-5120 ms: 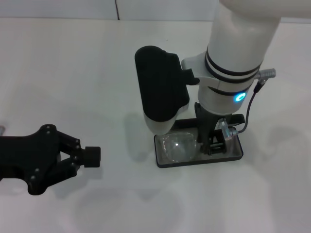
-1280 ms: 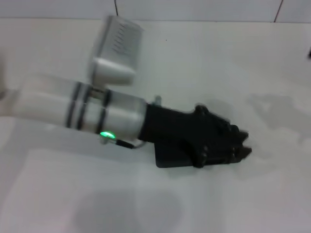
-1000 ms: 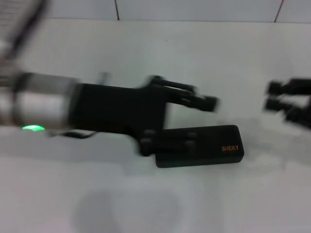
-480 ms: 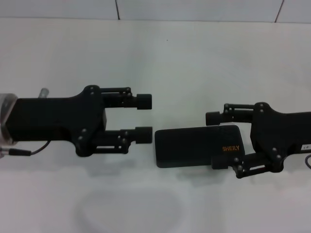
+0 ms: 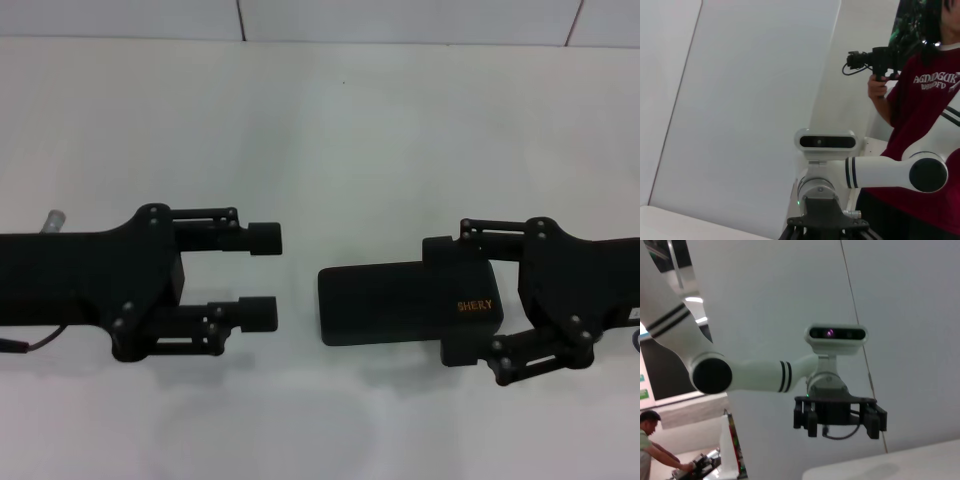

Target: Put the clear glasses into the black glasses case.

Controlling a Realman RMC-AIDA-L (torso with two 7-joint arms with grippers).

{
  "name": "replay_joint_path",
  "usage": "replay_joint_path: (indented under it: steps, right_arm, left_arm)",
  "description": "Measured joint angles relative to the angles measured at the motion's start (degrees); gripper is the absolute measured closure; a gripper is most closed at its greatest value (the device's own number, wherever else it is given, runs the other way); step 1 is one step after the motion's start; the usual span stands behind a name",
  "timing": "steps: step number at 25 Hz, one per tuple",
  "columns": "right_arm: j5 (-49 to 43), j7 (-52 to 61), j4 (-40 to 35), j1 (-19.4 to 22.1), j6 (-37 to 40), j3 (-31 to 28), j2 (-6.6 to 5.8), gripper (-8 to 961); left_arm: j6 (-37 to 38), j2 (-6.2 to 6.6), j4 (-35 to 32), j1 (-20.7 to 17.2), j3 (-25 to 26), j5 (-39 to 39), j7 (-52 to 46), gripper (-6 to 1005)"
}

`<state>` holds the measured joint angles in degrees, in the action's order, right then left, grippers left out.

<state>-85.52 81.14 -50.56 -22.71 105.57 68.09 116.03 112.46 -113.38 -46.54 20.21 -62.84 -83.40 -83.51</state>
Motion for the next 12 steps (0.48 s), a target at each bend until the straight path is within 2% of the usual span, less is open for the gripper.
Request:
replay_joint_path:
  steps: [5, 12]
  right_arm:
    - [0.95, 0.00, 0.22, 0.27, 2.19, 0.07, -0.09, 74]
    - [1.04, -0.03, 0.22, 0.38, 3.23, -0.17, -0.14, 73]
  left_arm:
    - [0.22, -1.01, 0.10, -0.57, -0.44, -0.58, 1.16, 338]
    - [0.24, -1.23, 0.13, -0.61, -0.60, -2.18, 1.49, 336]
